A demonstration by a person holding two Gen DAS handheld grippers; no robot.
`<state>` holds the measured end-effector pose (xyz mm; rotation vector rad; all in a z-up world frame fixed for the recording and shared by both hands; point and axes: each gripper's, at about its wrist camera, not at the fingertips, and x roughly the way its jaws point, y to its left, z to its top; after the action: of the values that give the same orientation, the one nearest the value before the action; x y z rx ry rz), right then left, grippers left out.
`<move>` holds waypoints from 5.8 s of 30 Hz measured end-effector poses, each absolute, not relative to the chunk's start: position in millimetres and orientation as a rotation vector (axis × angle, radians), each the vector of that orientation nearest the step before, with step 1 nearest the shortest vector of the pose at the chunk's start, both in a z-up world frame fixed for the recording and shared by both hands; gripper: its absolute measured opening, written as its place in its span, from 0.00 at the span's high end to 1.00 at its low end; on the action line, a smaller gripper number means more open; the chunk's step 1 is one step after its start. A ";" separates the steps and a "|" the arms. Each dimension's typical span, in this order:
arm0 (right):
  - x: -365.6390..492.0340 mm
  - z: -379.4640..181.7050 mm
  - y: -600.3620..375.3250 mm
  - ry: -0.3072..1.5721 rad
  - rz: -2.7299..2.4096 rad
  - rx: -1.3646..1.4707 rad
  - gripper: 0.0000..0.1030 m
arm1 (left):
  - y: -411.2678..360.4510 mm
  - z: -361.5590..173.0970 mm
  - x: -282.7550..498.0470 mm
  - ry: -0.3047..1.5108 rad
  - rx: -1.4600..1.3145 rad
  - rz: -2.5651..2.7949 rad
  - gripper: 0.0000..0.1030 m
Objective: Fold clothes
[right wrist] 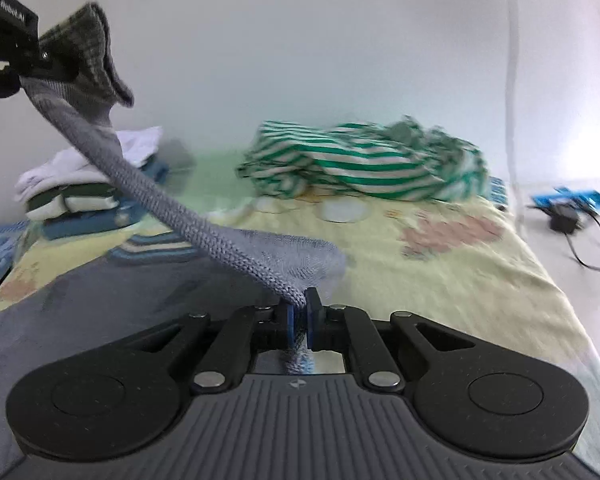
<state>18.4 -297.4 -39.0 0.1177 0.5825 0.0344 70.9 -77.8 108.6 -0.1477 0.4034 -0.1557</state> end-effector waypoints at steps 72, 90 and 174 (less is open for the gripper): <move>137.3 -67.0 -150.9 0.639 0.715 -0.215 0.94 | 35.0 -6.5 43.3 0.509 0.187 0.290 0.88; 158.6 -53.8 -251.8 0.732 0.564 -0.376 0.62 | 64.3 -34.2 53.8 0.601 0.114 0.284 0.88; -186.1 -44.8 -281.9 0.878 0.461 0.030 0.87 | 83.7 13.8 76.3 0.647 0.262 0.316 0.91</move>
<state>-186.1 -281.9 -44.8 0.0304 0.8780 0.4614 76.3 83.7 13.8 0.2623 0.6465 0.3163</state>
